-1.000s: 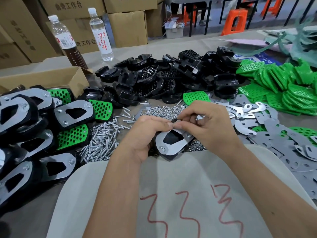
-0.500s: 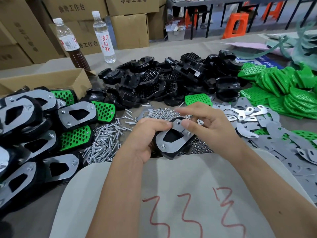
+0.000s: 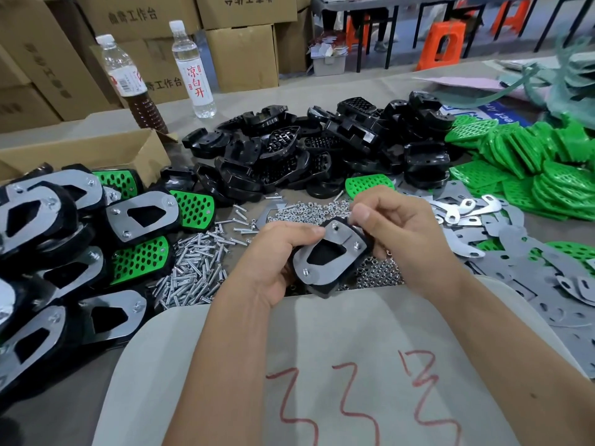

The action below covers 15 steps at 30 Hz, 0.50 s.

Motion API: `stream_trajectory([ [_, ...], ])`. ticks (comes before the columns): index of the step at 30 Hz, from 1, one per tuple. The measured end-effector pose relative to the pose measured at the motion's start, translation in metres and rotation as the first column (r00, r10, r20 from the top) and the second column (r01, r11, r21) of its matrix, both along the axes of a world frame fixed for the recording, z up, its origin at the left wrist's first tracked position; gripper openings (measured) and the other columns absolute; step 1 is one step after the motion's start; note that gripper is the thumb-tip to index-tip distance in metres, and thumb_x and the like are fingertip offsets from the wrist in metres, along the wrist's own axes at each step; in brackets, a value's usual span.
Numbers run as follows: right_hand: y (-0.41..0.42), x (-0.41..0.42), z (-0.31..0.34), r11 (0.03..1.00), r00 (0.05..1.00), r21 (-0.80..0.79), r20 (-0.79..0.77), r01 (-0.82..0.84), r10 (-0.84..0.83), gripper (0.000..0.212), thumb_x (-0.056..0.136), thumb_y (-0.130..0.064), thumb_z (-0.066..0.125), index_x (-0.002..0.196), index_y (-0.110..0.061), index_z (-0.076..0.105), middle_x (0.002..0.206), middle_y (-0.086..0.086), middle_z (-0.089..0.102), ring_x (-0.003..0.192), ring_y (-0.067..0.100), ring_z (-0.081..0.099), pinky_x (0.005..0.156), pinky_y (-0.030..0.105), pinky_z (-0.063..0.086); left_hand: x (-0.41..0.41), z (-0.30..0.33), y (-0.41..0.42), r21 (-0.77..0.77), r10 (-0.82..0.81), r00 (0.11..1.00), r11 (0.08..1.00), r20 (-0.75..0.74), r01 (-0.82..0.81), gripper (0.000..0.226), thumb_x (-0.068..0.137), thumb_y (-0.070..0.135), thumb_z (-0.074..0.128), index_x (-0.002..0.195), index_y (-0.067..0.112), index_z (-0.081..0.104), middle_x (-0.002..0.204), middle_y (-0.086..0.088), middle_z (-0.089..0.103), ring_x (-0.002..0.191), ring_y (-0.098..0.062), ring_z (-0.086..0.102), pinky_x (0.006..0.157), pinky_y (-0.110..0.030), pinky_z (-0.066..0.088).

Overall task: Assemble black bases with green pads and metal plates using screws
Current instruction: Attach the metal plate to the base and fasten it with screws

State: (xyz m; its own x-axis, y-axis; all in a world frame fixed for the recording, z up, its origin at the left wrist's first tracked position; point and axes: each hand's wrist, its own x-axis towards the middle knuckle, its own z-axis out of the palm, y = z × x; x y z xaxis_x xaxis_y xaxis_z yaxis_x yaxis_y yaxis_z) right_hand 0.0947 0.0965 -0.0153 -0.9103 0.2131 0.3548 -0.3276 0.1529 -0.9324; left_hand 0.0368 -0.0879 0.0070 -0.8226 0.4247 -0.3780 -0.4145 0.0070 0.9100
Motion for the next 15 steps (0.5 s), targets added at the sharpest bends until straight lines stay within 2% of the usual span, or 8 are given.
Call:
stream_trajectory([
  [2,0.0,0.0,-0.001,0.992,1.0,0.122,-0.02,-0.021,0.024,0.002,0.091,-0.013,0.075,0.093,-0.014,0.075,0.087,-0.012,0.065,0.059,0.022,0.047,0.055,0.023,0.043,0.001,0.001,0.0,-0.014,-0.022,1.0,1.0,-0.021,0.021,0.022,0.094,0.005,0.064,0.111,-0.007,0.072,0.091,-0.018,0.072,0.07,-0.027,0.069,0.057,-0.027,0.055],
  [4,-0.002,-0.002,-0.001,0.971,0.999,0.237,-0.034,0.009,-0.001,0.014,0.088,-0.006,0.079,0.089,-0.02,0.078,0.097,-0.006,0.066,0.069,0.032,0.053,0.064,0.036,0.049,0.002,0.002,0.001,-0.043,-0.025,0.999,0.999,-0.048,0.023,0.014,0.094,0.003,0.064,0.1,-0.004,0.075,0.082,-0.016,0.072,0.065,-0.026,0.068,0.055,-0.025,0.053],
  [5,-0.002,-0.002,0.0,0.957,0.999,0.288,-0.029,0.023,-0.015,0.017,0.088,-0.005,0.08,0.087,-0.022,0.077,0.099,-0.006,0.065,0.071,0.028,0.056,0.064,0.036,0.05,0.002,0.003,0.001,-0.067,-0.017,0.998,0.998,-0.066,0.012,0.011,0.093,0.002,0.065,0.093,-0.001,0.075,0.077,-0.014,0.072,0.06,-0.024,0.067,0.052,-0.024,0.051],
  [7,0.0,-0.001,0.003,0.897,0.998,0.44,-0.062,0.05,-0.025,0.018,0.089,-0.006,0.079,0.088,-0.023,0.076,0.1,-0.007,0.062,0.071,0.018,0.056,0.062,0.019,0.043,0.003,0.005,0.0,-0.122,-0.015,0.994,0.993,-0.109,0.002,0.013,0.091,0.001,0.067,0.082,0.002,0.076,0.069,-0.012,0.07,0.055,-0.023,0.065,0.049,-0.023,0.049],
  [8,0.0,0.0,0.005,0.851,0.996,0.52,-0.092,0.065,-0.019,0.016,0.09,-0.006,0.077,0.09,-0.022,0.074,0.1,-0.007,0.06,0.071,0.017,0.055,0.063,0.015,0.041,0.003,0.006,0.0,-0.145,-0.022,0.991,0.989,-0.133,0.003,0.015,0.09,0.001,0.068,0.078,0.004,0.076,0.067,-0.011,0.069,0.054,-0.023,0.064,0.049,-0.024,0.048],
  [9,0.001,0.001,0.007,0.8,0.993,0.595,-0.118,0.073,-0.002,0.013,0.093,-0.008,0.074,0.093,-0.021,0.073,0.101,-0.006,0.058,0.072,0.015,0.055,0.065,0.019,0.043,0.003,0.007,-0.001,-0.167,-0.027,0.988,0.986,-0.155,0.001,0.017,0.09,0.002,0.069,0.074,0.005,0.076,0.065,-0.011,0.068,0.053,-0.023,0.063,0.049,-0.024,0.047],
  [12,-0.004,0.0,0.011,0.675,0.991,0.734,-0.132,0.079,0.028,0.007,0.1,-0.015,0.061,0.102,-0.019,0.067,0.104,-0.003,0.054,0.079,0.021,0.054,0.071,0.043,0.049,0.003,0.011,-0.003,-0.203,-0.007,0.984,0.979,-0.18,-0.03,0.013,0.088,0.004,0.071,0.075,0.001,0.074,0.061,-0.011,0.063,0.048,-0.022,0.058,0.044,-0.021,0.044],
  [15,-0.011,0.0,0.013,0.622,0.994,0.78,-0.107,0.073,0.018,0.007,0.104,-0.014,0.056,0.107,-0.018,0.06,0.108,-0.003,0.049,0.084,0.025,0.053,0.069,0.051,0.05,0.003,0.012,-0.003,-0.181,0.053,0.98,0.979,-0.192,-0.088,0.016,0.087,0.002,0.071,0.084,-0.014,0.069,0.064,-0.013,0.059,0.048,-0.022,0.054,0.044,-0.021,0.043],
])
